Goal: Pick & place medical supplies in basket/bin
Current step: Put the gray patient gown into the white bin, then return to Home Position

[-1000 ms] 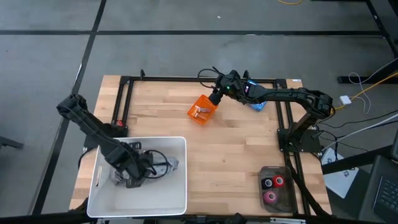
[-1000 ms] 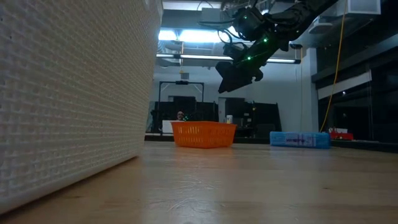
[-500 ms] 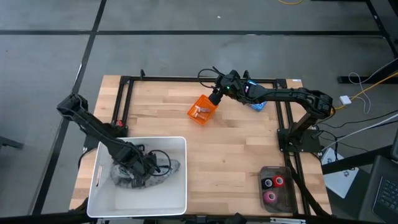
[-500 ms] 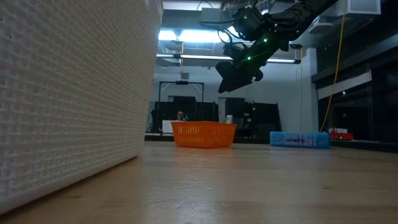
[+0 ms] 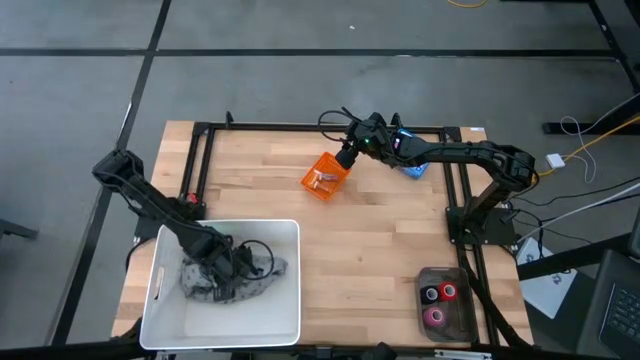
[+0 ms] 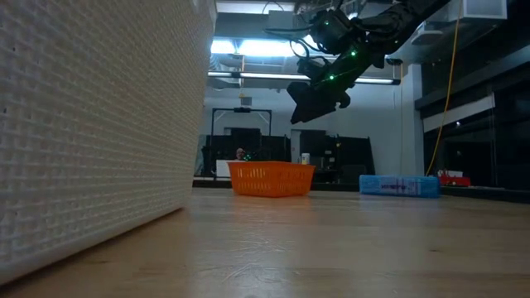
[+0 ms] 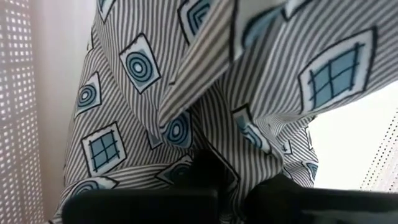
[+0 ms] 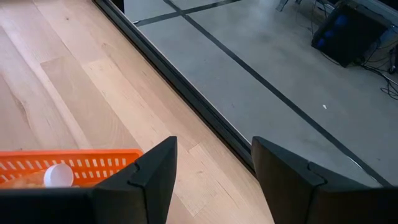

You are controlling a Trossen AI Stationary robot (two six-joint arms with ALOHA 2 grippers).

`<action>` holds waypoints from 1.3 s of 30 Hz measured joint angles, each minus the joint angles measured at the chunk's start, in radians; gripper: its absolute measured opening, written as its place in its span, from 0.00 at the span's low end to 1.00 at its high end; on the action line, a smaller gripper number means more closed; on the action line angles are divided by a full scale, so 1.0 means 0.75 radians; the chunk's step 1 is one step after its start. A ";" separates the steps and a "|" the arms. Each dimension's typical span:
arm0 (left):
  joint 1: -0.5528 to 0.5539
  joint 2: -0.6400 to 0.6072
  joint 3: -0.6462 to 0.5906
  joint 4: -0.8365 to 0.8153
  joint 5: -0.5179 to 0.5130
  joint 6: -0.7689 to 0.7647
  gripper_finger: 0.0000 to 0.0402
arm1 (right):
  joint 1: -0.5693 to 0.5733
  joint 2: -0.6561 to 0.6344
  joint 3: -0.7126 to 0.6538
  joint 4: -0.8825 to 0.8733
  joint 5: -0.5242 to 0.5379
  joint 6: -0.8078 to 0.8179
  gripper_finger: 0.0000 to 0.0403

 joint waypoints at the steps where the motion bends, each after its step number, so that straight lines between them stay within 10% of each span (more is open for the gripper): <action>1: 0.000 0.000 -0.001 0.011 0.001 0.000 0.01 | 0.000 0.000 0.000 0.000 0.000 0.000 0.52; 9: 0.000 0.004 0.026 0.012 0.007 -0.006 0.06 | 0.000 0.000 0.000 0.000 0.000 0.000 0.52; 24: -0.002 0.006 0.520 -0.409 0.013 0.053 0.55 | 0.000 0.000 0.000 0.000 0.000 0.000 0.52; 39: -0.032 0.005 1.180 -0.726 -0.168 0.329 0.58 | 0.000 0.000 0.000 0.000 0.001 0.000 0.52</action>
